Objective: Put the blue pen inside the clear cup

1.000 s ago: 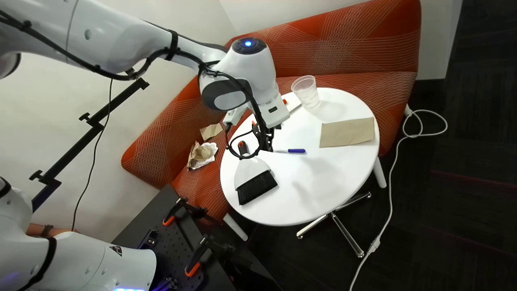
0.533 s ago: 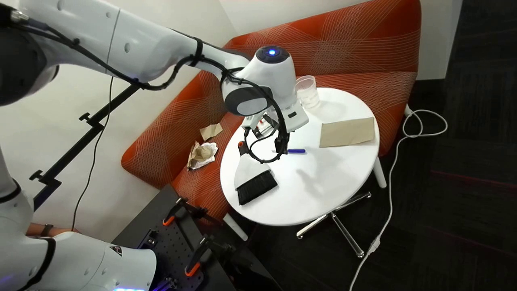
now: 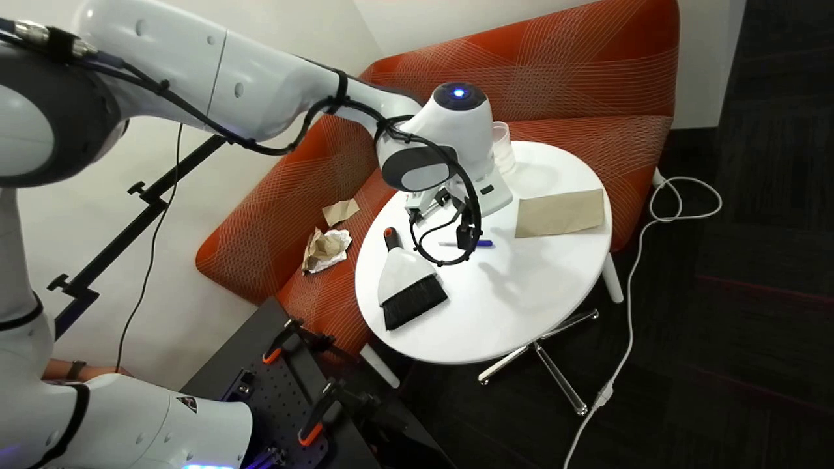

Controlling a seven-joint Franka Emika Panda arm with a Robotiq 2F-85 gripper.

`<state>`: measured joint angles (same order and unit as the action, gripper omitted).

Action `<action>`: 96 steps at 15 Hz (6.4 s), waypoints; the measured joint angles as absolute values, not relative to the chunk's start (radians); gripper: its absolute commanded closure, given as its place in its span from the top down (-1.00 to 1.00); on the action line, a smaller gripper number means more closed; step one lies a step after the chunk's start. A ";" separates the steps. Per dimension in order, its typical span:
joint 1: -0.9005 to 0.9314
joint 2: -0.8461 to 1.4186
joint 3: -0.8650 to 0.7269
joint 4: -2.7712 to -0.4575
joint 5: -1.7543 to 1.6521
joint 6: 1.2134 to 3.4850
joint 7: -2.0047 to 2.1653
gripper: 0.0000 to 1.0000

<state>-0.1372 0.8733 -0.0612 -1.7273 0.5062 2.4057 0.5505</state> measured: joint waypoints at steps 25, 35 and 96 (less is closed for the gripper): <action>-0.155 0.913 -0.074 -1.661 0.501 2.364 0.552 -0.91; -0.112 0.669 -0.074 -1.785 0.501 2.577 0.552 -0.91; 0.323 0.881 -0.342 -1.729 0.379 3.381 0.418 0.94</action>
